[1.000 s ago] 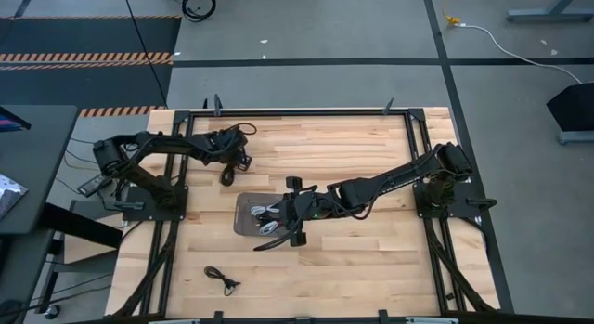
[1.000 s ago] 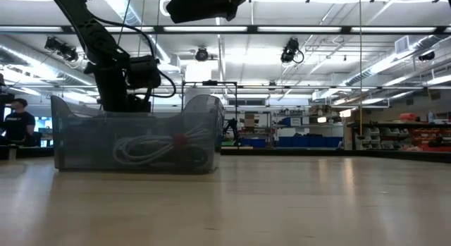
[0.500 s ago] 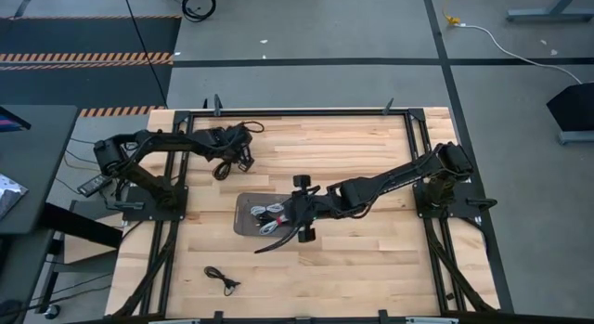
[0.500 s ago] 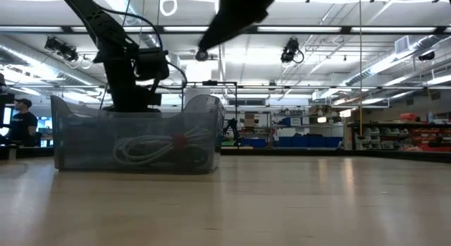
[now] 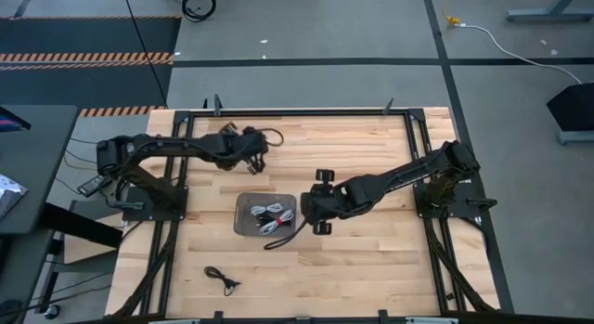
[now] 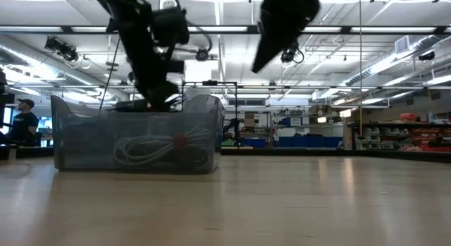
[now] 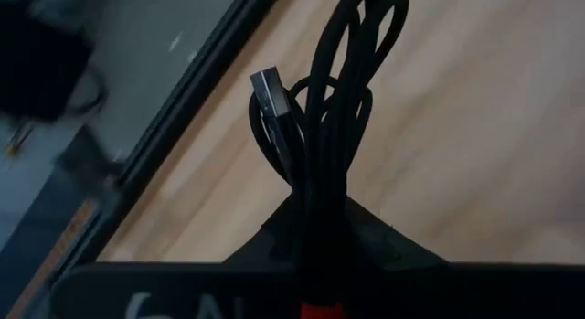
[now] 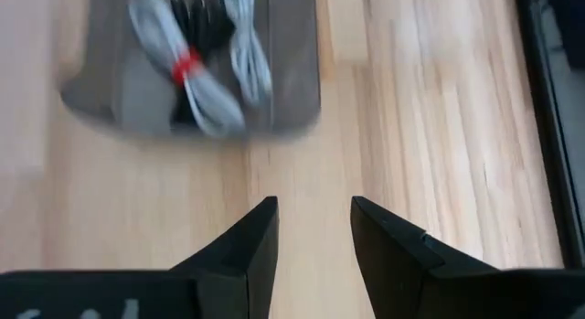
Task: Pick and place USB-C Cables
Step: Put the top black USB cable into the black bin
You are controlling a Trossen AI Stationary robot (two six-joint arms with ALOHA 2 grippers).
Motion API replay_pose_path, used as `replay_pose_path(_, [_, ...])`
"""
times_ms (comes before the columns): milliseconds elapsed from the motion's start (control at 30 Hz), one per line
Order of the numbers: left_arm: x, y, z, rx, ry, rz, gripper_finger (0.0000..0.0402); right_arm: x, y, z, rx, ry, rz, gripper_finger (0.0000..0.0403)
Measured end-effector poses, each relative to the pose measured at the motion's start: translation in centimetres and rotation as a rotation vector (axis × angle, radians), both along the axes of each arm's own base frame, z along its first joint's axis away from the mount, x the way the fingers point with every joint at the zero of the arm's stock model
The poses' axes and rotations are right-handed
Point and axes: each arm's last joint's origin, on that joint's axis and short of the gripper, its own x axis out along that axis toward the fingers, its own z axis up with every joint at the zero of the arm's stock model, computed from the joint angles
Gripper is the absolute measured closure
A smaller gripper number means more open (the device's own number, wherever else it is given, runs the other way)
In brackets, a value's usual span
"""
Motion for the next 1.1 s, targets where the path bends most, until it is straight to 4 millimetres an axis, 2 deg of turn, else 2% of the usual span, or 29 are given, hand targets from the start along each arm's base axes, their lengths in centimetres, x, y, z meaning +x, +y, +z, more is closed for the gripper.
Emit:
replay_pose_path(300, [3.4, -6.2, 5.0, -0.075, -0.13, -0.263, 0.0358, -4.2, -0.4, 0.2, -0.055, 0.269, -0.174, 0.0258])
replay_pose_path(500, [3.5, -11.2, 7.0, -0.204, -0.14, -0.439, 0.0358, -6.2, 1.0, 1.0, -0.067, 0.31, -0.212, 0.0258])
replay_pose_path(667, [3.5, -14.8, 8.2, -0.25, -0.183, -0.575, 0.0357, -7.1, 2.7, 1.3, -0.064, 0.289, -0.187, 0.0258])
replay_pose_path(867, [3.4, -17.0, 8.0, -0.241, -0.165, -0.672, 0.0357, -7.5, 4.0, 1.3, -0.074, 0.262, -0.154, 0.0258])
replay_pose_path(1100, [5.5, -18.2, 4.7, -0.203, -0.052, -0.757, 0.0357, -7.5, 4.5, 1.3, -0.069, 0.248, -0.131, 0.0258])
